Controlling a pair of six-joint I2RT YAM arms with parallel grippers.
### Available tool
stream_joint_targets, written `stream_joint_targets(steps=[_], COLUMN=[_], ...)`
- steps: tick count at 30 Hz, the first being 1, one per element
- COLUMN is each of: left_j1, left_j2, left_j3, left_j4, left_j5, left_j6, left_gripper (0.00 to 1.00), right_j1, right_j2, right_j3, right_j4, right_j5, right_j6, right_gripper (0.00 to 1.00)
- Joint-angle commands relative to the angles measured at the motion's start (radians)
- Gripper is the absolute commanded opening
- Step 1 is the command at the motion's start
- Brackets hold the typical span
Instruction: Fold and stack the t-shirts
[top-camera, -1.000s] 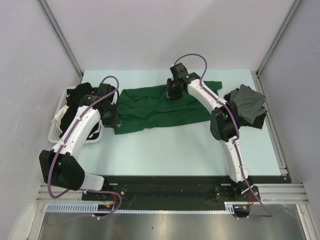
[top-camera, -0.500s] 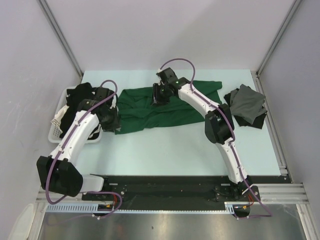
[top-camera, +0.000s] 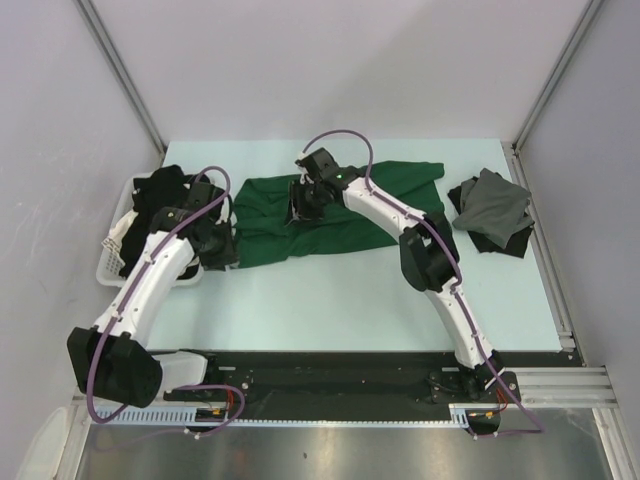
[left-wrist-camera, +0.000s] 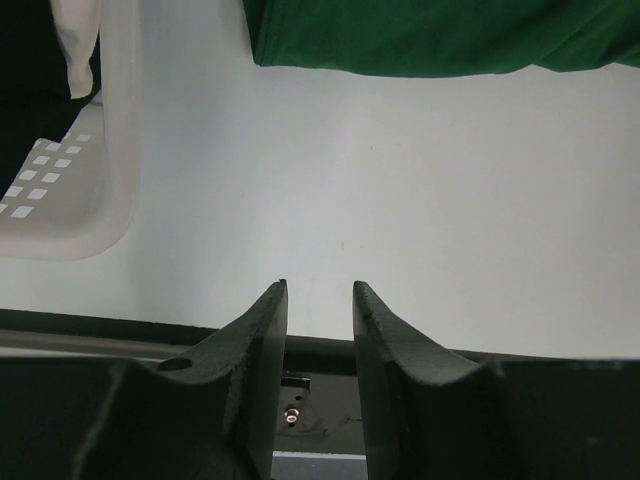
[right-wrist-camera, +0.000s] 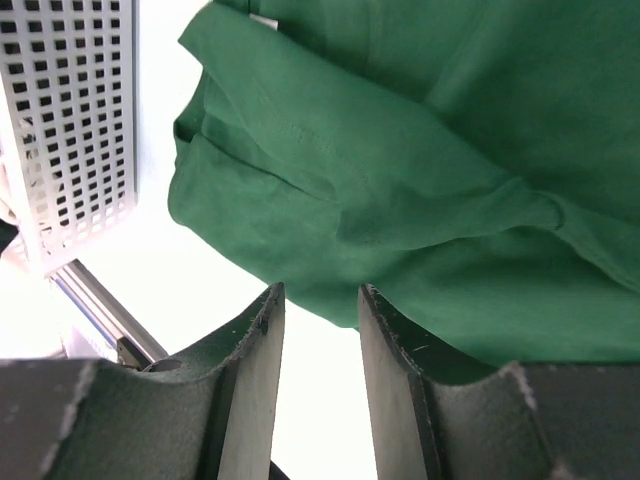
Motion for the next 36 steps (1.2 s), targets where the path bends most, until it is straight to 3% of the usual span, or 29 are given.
stream_joint_targets(steps=[1,16,36], left_j1=[0.005,0.005,0.005], left_j2=[-0.041,-0.075,-0.106], left_j3=[-0.016,-0.031,-0.040], left_j4=[-0.011,-0.022,-0.053], left_j5=[0.014,0.017,0.002], left_j6=[-0.019,-0.019,-0.020], left_gripper=[0.37,0.38,0.38], right_j1=[0.018,0.049,0.067], right_j2=[-0.004,-0.004,0.073], right_j3=[-0.015,-0.075,-0.002], right_j4=[0.035,0.063,0.063], right_j5=[-0.026,-0.030,-0.021], right_j6=[0.019,0.027,0.027], right_gripper=[0.41,0.41,0.42])
